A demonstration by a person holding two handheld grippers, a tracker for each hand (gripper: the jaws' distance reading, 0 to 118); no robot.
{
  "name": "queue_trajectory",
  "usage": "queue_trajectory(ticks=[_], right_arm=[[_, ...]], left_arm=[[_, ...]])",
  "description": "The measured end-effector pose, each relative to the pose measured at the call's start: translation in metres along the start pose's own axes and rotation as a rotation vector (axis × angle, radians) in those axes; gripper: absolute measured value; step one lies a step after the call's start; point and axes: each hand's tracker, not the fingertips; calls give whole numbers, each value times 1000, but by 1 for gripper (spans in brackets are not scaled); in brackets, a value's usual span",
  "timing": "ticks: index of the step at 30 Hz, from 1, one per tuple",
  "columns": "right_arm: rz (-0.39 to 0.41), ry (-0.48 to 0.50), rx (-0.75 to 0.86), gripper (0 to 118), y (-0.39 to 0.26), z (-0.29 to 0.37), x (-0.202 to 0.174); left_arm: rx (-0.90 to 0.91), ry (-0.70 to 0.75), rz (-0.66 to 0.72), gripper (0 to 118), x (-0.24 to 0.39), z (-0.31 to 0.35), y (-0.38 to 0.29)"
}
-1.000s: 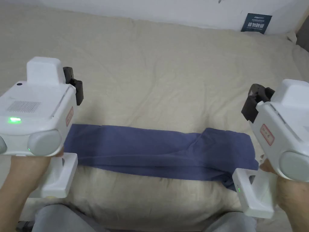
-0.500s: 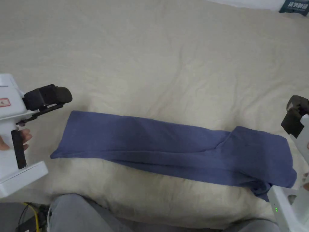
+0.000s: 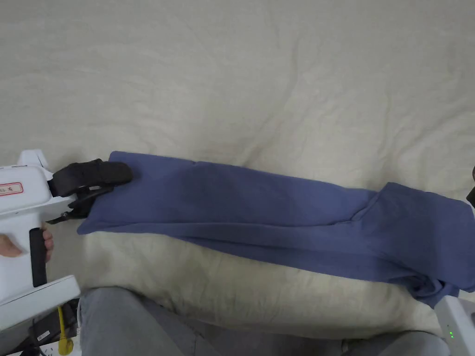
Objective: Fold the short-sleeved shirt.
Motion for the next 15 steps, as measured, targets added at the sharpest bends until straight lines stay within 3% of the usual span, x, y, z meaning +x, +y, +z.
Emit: queue_trajectory(ticks=[3,5,7,8,13,15], right_arm=[[4,-1,-7,1,-2,4,-1],[5,-1,-9,1,-3,8,0],[4,-2,-9,1,-3,10,3],[2,-2,-8,1,-3,12,3],[-6,4,7,1,-2,20,9],[-6,8,16,1,0,22,13]], left_arm=[[-20,83,-58,66,6,-11,-4],[-13,79,-36,55,8,-11,-2],[-12,170,-19,14,12,-17,-2],[-22,264,-56,9,17,-20,-2],[-10,382,-135,8,70,-20,-4],[29,396,-268,8,108,-11,-10]])
